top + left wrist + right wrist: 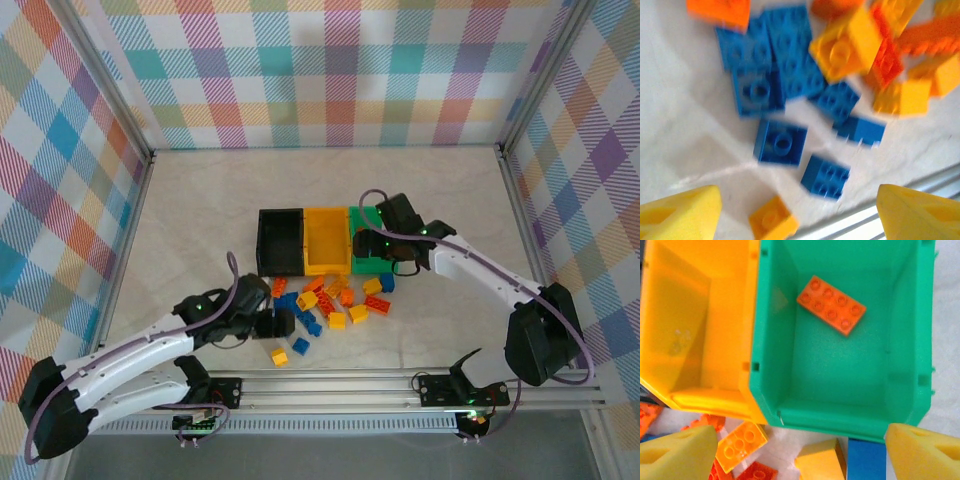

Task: Sort the legos into containers by color

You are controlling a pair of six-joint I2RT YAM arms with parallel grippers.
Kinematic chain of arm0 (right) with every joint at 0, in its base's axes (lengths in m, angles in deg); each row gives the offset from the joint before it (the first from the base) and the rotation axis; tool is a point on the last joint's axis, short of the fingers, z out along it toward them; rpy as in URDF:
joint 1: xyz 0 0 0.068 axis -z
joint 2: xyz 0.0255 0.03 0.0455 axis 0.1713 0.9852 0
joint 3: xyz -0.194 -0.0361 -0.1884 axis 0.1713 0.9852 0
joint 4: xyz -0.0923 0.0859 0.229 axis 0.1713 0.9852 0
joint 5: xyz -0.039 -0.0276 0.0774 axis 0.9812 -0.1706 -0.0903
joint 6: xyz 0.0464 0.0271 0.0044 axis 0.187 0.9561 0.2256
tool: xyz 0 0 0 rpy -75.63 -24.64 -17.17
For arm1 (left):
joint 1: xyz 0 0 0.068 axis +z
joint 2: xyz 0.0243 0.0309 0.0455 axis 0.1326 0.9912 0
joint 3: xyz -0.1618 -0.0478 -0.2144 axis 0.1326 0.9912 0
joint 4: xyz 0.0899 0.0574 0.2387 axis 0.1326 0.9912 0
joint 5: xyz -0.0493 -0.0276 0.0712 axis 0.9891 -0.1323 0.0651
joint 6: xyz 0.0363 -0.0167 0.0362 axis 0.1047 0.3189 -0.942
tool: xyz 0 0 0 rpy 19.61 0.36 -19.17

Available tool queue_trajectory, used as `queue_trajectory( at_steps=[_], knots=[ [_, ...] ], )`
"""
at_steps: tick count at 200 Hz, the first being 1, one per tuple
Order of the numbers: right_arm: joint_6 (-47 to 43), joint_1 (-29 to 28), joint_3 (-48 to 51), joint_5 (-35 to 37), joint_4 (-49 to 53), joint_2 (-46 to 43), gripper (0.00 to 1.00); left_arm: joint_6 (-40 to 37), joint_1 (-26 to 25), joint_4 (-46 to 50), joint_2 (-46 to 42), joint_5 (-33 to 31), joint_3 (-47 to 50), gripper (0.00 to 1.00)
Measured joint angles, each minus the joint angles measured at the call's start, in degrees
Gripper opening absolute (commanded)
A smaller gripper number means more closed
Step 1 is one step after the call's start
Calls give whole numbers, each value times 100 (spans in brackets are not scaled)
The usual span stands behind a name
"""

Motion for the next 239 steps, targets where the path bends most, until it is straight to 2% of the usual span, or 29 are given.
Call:
queue_trajectory(
  at_steps=[29,53,100,138,150,162,203,239],
  knots=[
    [59,0,236,-31,-55,-79,87,437,-887,219,2,-173,315,75],
    [63,0,289,-28,-83,-140,87,603,-1272,131,525,-304,350,76],
    [61,0,343,-22,-122,-398,87,557,-1309,-214,1453,-476,225,71],
    [61,0,367,-20,-153,-468,87,400,-1309,-332,1888,-540,57,54],
    [61,0,404,-17,-160,-468,87,376,-1309,-354,1932,-538,35,51],
    [61,0,437,2,-160,-468,87,363,-1309,-380,1934,-531,28,43],
    [61,0,442,20,-162,-468,87,317,-1318,-382,1856,-501,26,31],
    [63,0,442,22,-162,-470,87,317,-1314,-17,1554,-671,-181,26]
  ],
)
